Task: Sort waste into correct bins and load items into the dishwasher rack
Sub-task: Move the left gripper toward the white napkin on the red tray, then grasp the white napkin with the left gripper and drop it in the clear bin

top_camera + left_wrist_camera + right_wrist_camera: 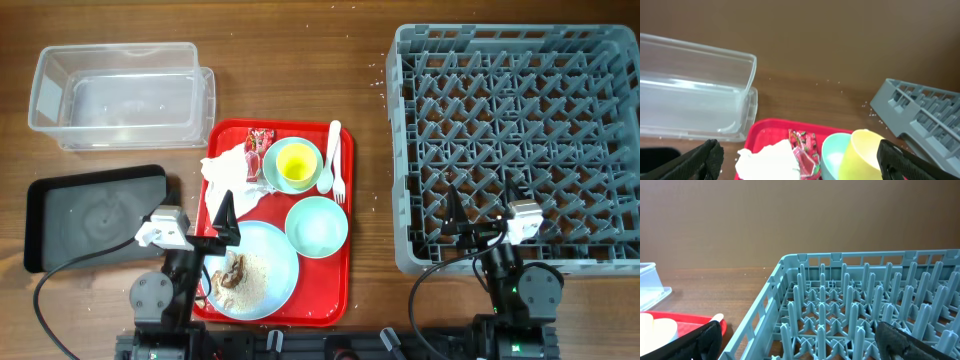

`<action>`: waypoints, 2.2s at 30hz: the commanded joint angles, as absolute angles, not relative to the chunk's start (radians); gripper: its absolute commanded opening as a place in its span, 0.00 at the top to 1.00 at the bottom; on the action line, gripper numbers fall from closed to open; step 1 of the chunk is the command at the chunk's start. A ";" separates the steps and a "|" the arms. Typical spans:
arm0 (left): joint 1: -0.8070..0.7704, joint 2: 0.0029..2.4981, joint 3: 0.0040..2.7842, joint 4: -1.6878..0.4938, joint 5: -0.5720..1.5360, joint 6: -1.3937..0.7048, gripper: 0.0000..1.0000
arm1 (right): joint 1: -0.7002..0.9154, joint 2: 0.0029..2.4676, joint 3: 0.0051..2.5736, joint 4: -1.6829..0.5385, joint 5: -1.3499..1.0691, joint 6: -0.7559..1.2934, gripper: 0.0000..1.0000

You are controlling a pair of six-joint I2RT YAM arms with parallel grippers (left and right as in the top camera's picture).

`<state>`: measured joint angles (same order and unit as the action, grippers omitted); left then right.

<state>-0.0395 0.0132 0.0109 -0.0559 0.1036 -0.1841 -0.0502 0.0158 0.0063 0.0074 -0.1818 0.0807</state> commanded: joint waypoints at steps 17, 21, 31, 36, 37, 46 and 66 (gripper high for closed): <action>-0.046 0.720 0.766 -0.516 0.187 -0.348 0.00 | -0.046 0.023 0.005 0.013 -0.175 0.071 0.00; -0.048 1.066 0.945 -0.641 0.205 -0.377 0.01 | -0.046 0.023 0.005 0.013 -0.175 0.071 0.00; -0.121 1.530 1.238 -0.854 0.171 -0.530 0.46 | -0.046 0.023 0.005 0.013 -0.175 0.071 0.00; -0.213 1.715 1.238 -0.909 -0.058 -0.794 0.48 | -0.046 0.023 0.005 0.013 -0.175 0.071 0.00; -0.211 1.742 1.238 -0.921 -0.058 -0.810 0.49 | -0.046 0.023 0.005 0.013 -0.175 0.071 0.00; -0.212 1.830 1.168 -0.914 -0.109 -0.955 0.52 | -0.046 0.023 0.005 0.013 -0.175 0.071 0.00; -0.212 1.412 1.163 -0.986 -0.103 -0.921 0.96 | -0.046 0.023 0.005 0.013 -0.175 0.071 0.00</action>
<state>-0.2108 1.5040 1.1492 -0.9424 -0.0673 -0.9356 -0.0502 0.0288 0.0063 0.0074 -0.1818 0.0807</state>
